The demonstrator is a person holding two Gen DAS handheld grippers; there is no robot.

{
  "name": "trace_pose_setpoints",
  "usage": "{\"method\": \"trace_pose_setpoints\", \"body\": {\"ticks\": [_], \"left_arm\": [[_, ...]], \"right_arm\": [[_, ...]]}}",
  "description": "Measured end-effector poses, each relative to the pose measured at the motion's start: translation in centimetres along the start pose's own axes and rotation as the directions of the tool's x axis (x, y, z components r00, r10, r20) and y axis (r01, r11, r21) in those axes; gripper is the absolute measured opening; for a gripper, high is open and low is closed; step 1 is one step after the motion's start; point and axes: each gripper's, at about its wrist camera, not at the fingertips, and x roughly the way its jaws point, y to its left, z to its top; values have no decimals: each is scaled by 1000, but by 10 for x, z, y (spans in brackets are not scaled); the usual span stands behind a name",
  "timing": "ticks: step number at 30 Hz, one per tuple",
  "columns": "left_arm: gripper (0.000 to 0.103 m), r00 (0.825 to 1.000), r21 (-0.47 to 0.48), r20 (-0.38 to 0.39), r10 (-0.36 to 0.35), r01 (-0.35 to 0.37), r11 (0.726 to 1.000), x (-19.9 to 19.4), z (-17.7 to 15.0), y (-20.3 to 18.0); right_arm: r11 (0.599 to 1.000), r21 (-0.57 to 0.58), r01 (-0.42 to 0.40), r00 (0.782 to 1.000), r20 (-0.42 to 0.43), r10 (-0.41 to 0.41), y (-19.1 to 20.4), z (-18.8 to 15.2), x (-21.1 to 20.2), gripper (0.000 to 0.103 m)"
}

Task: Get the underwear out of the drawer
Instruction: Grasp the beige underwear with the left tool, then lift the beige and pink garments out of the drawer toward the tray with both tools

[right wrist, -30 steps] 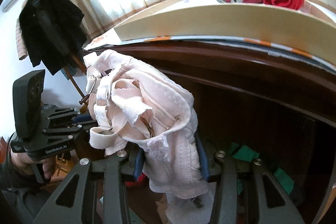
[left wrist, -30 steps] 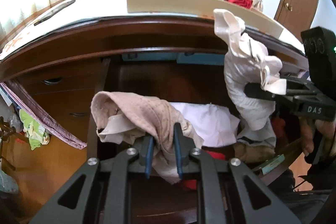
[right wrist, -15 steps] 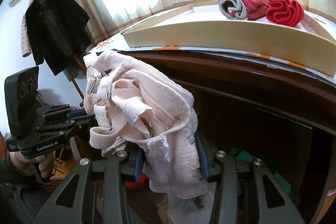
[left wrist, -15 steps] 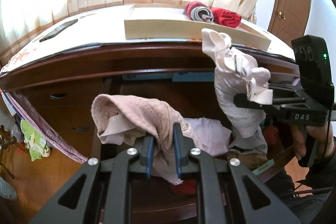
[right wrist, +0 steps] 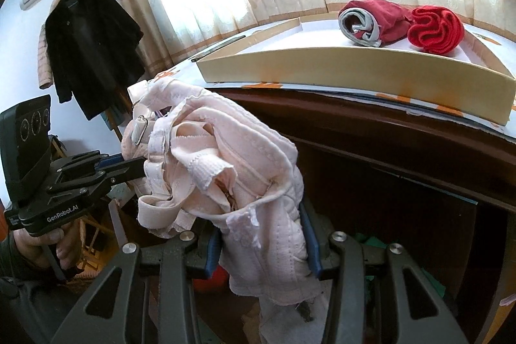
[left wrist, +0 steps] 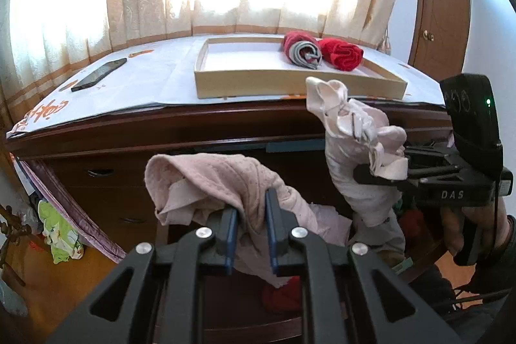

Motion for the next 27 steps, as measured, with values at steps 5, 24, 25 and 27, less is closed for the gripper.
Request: {"method": "trace_pose_setpoints", "body": {"ticks": [5,24,25,27], "left_arm": [[13,1000,11,26,3,-3,1000,-5,1,-3],[13,996,54,93,12,-17,998,-16,0,-15],[13,995,55,94,12,-17,998,-16,0,-16],[13,995,56,100,12,-17,998,-17,0,-16]], "right_arm": [[1000,-5,3,1000,18,-2,2,1,0,45],[1000,-22,1,996,86,1,4,-3,-9,45],[1000,-20,0,996,92,2,4,-4,-11,45],[1000,-17,-5,994,105,7,2,-4,-13,45]]}}
